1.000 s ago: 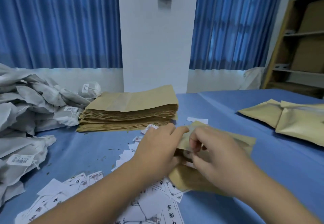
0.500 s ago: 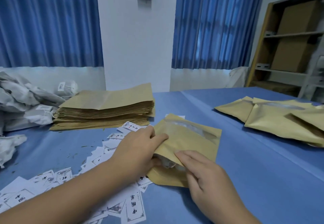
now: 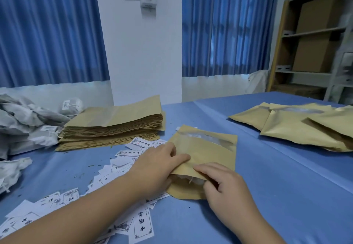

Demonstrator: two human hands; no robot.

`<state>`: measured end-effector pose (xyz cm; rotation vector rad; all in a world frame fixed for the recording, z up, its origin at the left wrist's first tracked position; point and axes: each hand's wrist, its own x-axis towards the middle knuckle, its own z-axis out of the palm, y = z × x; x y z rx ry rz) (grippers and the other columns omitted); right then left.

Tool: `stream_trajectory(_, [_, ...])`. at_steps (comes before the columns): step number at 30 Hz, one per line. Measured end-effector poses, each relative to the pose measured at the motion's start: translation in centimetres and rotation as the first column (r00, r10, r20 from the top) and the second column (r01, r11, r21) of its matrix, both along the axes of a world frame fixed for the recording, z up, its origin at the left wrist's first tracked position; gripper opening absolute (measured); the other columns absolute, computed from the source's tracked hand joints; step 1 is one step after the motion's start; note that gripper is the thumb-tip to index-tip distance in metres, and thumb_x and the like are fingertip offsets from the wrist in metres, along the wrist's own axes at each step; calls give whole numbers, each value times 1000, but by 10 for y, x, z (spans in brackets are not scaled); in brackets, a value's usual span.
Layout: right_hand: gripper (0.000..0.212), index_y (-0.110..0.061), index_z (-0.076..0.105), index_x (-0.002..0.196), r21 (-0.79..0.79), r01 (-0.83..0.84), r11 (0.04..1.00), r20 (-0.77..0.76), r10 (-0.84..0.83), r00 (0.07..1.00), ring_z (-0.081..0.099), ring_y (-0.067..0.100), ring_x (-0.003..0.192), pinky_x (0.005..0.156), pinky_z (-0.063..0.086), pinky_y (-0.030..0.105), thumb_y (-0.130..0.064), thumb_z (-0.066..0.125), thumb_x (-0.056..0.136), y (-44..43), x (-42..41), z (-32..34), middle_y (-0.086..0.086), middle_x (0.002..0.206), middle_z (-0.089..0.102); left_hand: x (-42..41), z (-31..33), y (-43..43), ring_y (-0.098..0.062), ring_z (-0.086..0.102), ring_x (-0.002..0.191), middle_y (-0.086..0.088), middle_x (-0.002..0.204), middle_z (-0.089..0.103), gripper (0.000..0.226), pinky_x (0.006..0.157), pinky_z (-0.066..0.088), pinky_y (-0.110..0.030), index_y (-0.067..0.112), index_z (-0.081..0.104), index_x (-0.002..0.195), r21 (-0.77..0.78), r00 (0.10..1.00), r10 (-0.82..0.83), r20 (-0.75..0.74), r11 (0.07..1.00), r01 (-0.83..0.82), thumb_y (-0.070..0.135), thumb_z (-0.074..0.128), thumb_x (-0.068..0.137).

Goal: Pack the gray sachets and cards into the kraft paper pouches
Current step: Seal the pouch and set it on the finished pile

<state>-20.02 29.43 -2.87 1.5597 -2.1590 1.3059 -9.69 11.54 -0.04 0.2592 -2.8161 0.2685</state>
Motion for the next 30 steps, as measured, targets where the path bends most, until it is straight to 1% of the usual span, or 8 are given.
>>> stream_trajectory(4, [43, -30, 72, 106, 53, -74, 996, 39, 72, 997, 56, -8, 99, 83, 39, 4, -4, 53, 77, 3, -6, -2, -28, 103, 64, 0, -2, 4, -23, 47, 101, 2, 117, 37, 78, 70, 29, -31, 45, 23, 140, -99, 989, 141, 41, 986, -137, 16, 56, 77])
stream_trajectory(7, [46, -29, 69, 113, 142, -157, 977, 36, 153, 987, 53, -12, 106, 87, 36, 2, -4, 51, 79, 10, -13, -6, -35, 109, 58, 1, -7, 11, -27, 53, 94, -4, 111, 47, 67, 64, 34, -33, 34, 37, 138, -175, 984, 177, 23, 970, -171, 13, 57, 78])
stream_trajectory(10, [44, -28, 66, 117, 198, -179, 964, 2, 182, 983, 50, -8, 113, 91, 32, 0, -8, 49, 83, 15, -17, -10, -31, 116, 58, -4, -9, 16, -27, 49, 99, -3, 114, 41, 61, 62, 30, -34, 29, 29, 134, -202, 975, 216, 52, 958, -202, 10, 54, 82])
stream_trajectory(12, [40, -27, 65, 115, 181, -154, 971, -29, 161, 986, 52, 0, 112, 90, 37, 5, -8, 49, 84, 16, -18, -12, -18, 116, 61, -8, -6, 18, -26, 46, 103, -2, 117, 39, 57, 65, 32, -34, 27, 30, 133, -190, 984, 171, 48, 969, -159, 15, 54, 83])
stream_trajectory(15, [39, -27, 66, 116, 94, -111, 989, -31, 115, 993, 55, -1, 107, 91, 41, 10, -8, 49, 87, 14, -16, -10, -19, 115, 63, -13, -2, 21, -20, 44, 107, 2, 119, 41, 50, 82, 35, -33, 32, 41, 129, -99, 1000, 21, -3, 995, -21, 39, 51, 80])
stream_trajectory(18, [37, -25, 65, 119, 63, -115, 991, -47, 118, 992, 57, 0, 105, 90, 45, 19, -15, 44, 90, 12, -12, -6, -16, 115, 64, -21, 3, 34, -20, 47, 103, 4, 115, 47, 40, 85, 36, -33, 31, 55, 118, -85, 998, -53, -40, 995, 49, 51, 52, 82])
stream_trajectory(24, [46, -30, 62, 122, 128, -120, 984, -67, 130, 989, 59, 8, 98, 86, 48, 28, -13, 37, 88, 14, -11, -3, -10, 107, 65, -38, -1, 47, -21, 52, 55, 0, 63, 54, 23, 49, 42, -27, 20, 61, 64, -365, 989, -87, -123, 930, 36, 14, 79, 52])
stream_trajectory(30, [52, -35, 57, 124, 184, -27, 983, -118, 50, 992, 56, 10, 99, 83, 49, 30, -19, 32, 81, 14, -13, -7, -12, 109, 63, -36, -6, 41, -20, 55, 57, -1, 71, 56, 32, 42, 36, -24, 18, 62, 71, -251, 994, -96, -52, 965, 80, 11, 81, 46])
